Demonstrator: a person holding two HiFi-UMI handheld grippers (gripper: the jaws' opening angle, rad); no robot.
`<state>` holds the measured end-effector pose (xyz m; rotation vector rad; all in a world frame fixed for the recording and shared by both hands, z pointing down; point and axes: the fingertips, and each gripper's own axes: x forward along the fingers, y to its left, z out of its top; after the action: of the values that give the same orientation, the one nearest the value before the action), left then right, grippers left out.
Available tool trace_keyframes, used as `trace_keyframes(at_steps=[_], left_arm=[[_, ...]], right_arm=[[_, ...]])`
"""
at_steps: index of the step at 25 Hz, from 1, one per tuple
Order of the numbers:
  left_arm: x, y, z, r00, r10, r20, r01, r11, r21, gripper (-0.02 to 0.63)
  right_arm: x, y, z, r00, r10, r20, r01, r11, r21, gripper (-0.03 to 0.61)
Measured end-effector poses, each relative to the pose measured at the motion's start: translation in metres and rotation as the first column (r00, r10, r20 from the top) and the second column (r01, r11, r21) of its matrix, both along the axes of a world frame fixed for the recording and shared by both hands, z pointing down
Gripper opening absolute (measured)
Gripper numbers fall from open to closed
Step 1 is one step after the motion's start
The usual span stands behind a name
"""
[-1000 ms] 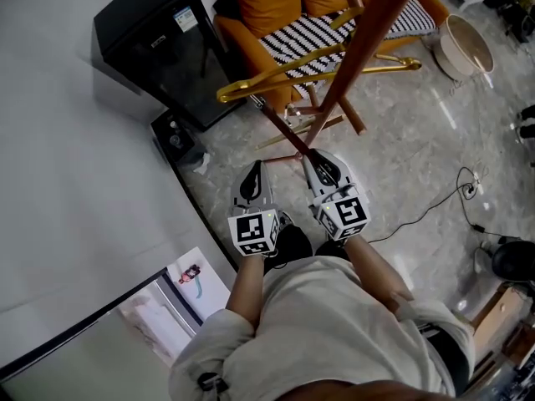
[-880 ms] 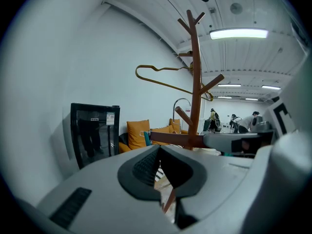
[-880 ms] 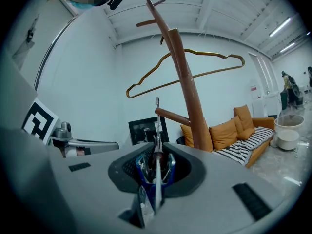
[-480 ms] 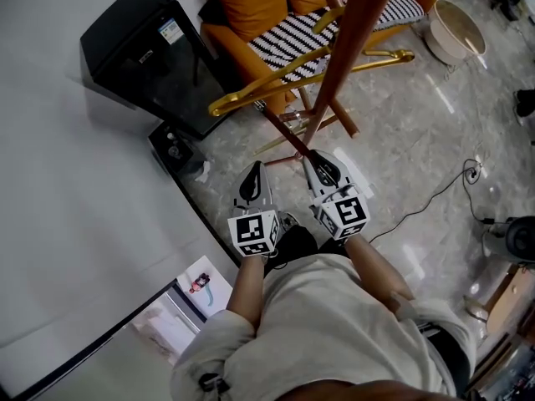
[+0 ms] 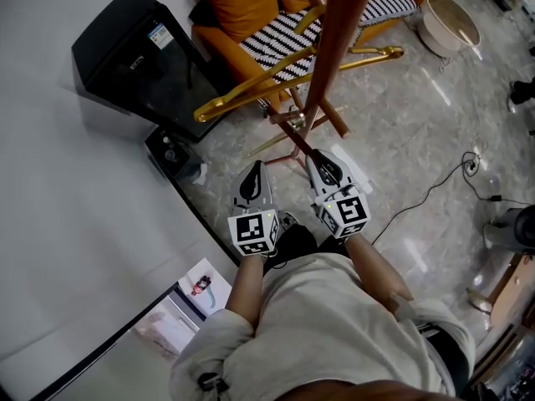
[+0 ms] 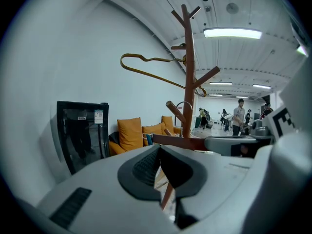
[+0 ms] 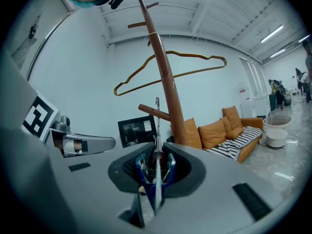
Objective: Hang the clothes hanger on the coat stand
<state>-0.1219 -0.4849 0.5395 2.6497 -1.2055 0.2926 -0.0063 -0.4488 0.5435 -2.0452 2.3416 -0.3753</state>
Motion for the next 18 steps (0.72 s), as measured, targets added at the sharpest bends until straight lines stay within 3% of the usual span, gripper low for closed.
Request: trace_keyframes(at_steps=[18], left_arm=[[0.003, 0.009, 0.001, 1.0, -0.01, 0.009, 0.01, 1.0, -0.003, 0.011]], right_arm=[[0.016, 0.004, 0.028, 1.0, 0.022, 0.003, -0.022, 0.999, -0.039, 0.054]])
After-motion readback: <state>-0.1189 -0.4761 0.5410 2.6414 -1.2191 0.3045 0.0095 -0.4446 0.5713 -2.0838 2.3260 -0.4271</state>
